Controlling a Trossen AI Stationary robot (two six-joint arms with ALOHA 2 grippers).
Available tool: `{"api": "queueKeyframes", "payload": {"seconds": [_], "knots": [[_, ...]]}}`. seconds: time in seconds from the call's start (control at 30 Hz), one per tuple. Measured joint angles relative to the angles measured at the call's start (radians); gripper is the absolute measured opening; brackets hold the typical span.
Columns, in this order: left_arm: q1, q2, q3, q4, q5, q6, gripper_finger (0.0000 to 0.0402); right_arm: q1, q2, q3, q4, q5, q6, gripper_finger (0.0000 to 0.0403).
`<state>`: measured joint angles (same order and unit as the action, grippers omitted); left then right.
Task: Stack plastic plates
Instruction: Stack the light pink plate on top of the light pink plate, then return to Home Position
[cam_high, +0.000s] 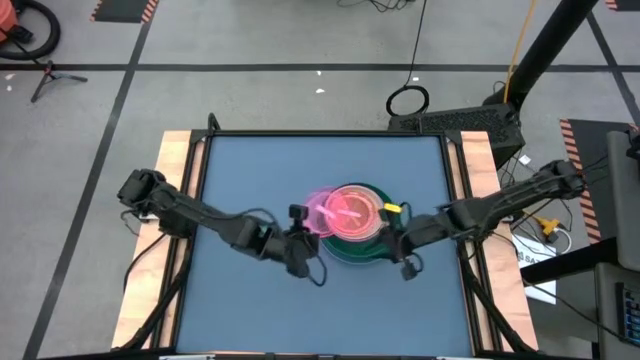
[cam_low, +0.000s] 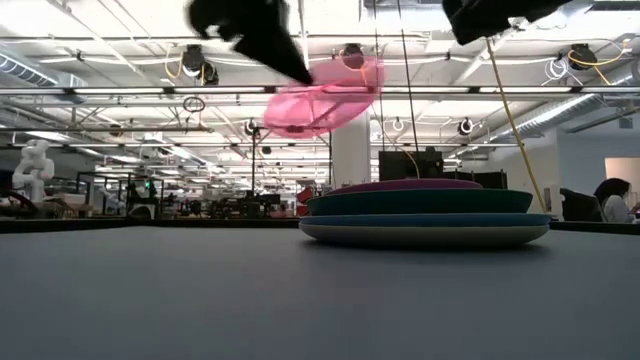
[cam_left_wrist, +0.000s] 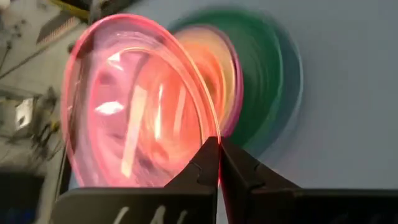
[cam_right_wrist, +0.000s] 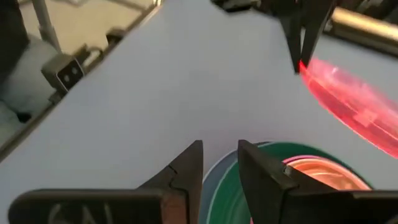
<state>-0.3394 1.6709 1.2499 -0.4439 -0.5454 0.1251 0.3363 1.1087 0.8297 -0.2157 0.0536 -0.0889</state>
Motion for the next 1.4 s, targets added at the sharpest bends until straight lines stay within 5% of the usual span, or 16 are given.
{"api": "queueKeyframes", "payload": {"seconds": [0.23,0.87,1.1,1.4], "knots": [[0.111,0.076,0.002,0.223,0.192,0.057,0.0006,-0.007,-0.185,-0.167,0.142,0.002,-0.005,0.0093],[0.173,0.155,0.001,0.287,0.234,0.049,0.0066,-0.008,-0.248,-0.257,0.197,0.055,0.003,0.0093],[0.151,0.073,-0.007,0.092,0.234,0.053,0.0067,-0.013,-0.276,-0.257,0.197,0.051,-0.095,0.0093],[0.128,-0.206,-0.254,0.173,0.233,0.052,0.0067,-0.067,-0.445,-0.364,0.2,0.055,-0.116,0.0093]]}}
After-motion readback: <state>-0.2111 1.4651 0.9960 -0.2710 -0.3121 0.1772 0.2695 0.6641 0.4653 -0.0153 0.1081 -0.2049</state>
